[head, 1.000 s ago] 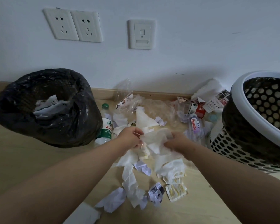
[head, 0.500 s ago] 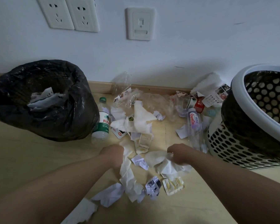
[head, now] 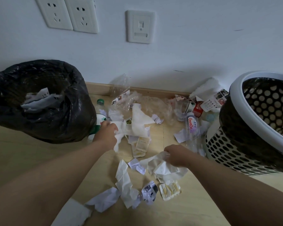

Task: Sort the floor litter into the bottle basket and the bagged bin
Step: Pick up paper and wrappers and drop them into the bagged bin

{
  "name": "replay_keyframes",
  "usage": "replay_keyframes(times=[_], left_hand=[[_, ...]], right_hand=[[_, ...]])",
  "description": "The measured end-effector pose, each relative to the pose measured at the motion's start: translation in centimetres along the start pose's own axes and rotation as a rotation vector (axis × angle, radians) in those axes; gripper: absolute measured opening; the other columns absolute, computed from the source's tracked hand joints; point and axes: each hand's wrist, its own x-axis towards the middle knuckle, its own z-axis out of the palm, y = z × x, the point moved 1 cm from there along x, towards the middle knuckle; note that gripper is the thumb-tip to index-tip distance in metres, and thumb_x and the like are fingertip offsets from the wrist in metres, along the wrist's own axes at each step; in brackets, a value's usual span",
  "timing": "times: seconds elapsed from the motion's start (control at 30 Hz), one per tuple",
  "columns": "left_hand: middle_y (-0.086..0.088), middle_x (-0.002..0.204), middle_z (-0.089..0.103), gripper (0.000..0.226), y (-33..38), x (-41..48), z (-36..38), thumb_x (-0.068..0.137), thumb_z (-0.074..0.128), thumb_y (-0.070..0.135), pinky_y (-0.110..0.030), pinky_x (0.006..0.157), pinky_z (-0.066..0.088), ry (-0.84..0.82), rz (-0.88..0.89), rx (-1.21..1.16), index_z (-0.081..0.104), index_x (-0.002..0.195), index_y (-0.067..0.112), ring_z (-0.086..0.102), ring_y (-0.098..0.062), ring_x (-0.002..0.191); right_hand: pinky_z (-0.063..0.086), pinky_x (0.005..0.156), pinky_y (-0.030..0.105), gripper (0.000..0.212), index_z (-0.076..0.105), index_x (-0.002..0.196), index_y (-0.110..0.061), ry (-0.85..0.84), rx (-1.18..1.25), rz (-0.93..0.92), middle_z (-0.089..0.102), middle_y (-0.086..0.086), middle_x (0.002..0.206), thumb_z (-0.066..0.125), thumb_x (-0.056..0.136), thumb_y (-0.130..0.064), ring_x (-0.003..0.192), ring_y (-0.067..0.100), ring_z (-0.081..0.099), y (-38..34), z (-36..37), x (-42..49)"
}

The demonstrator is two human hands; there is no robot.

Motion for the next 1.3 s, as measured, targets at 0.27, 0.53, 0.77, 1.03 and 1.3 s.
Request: replay_keyframes(times=[0.27, 0.53, 0.77, 1.03, 1.3], left_hand=[[-0.007, 0.131, 0.044, 0.043, 0.6, 0.2, 1.0, 0.089, 0.051, 0.002, -0.021, 0.083, 0.046, -0.296, 0.019, 0.127, 0.052, 0.130, 0.016, 0.047, -0.023, 0.116], [-0.007, 0.138, 0.036, 0.041, -0.1, 0.1, 0.3, 0.089, 0.046, 0.000, -0.036, 0.094, 0.047, -0.039, -0.010, 0.186, 0.056, 0.123, 0.021, 0.050, -0.030, 0.116], [-0.002, 0.155, 0.010, 0.048, -0.3, 1.3, 0.7, 0.086, 0.042, -0.005, -0.034, 0.094, 0.045, -0.083, 0.062, 0.263, 0.054, 0.123, 0.023, 0.042, -0.031, 0.126], [-0.009, 0.140, 0.038, 0.045, -1.2, 0.0, 2.6, 0.092, 0.040, 0.000, -0.032, 0.096, 0.044, -0.275, 0.081, 0.358, 0.051, 0.129, 0.021, 0.049, -0.028, 0.120], [-0.006, 0.152, 0.014, 0.044, 0.1, 1.2, 0.4, 0.092, 0.041, 0.004, -0.037, 0.088, 0.047, -0.113, 0.055, 0.375, 0.047, 0.131, 0.023, 0.047, -0.036, 0.117]], right_hand=[[0.041, 0.090, 0.029, 0.031, 0.057, 0.118, -0.009, -0.020, 0.039, -0.013, 0.057, 0.009, 0.125, 0.043, 0.098, -0.027, 0.113, 0.024, 0.053, 0.5, 0.1, -0.5], [0.033, 0.065, 0.026, 0.023, 0.045, 0.078, -0.013, 0.048, 0.087, -0.023, 0.050, 0.004, 0.090, 0.040, 0.096, -0.025, 0.086, 0.019, 0.044, 0.5, -0.5, -0.1], [0.035, 0.074, 0.027, 0.024, 0.054, 0.096, -0.007, 0.049, 0.074, -0.035, 0.059, 0.013, 0.105, 0.040, 0.097, -0.026, 0.088, 0.021, 0.049, 0.4, -0.1, 0.2], [0.037, 0.079, 0.029, 0.031, 0.056, 0.110, -0.003, 0.040, 0.063, -0.022, 0.059, 0.013, 0.118, 0.041, 0.097, -0.026, 0.109, 0.027, 0.054, 0.9, 0.7, 0.1], [0.041, 0.084, 0.031, 0.034, 0.057, 0.112, -0.001, 0.036, 0.031, -0.056, 0.059, 0.015, 0.117, 0.040, 0.098, -0.028, 0.108, 0.028, 0.054, -0.2, 0.5, -0.5]])
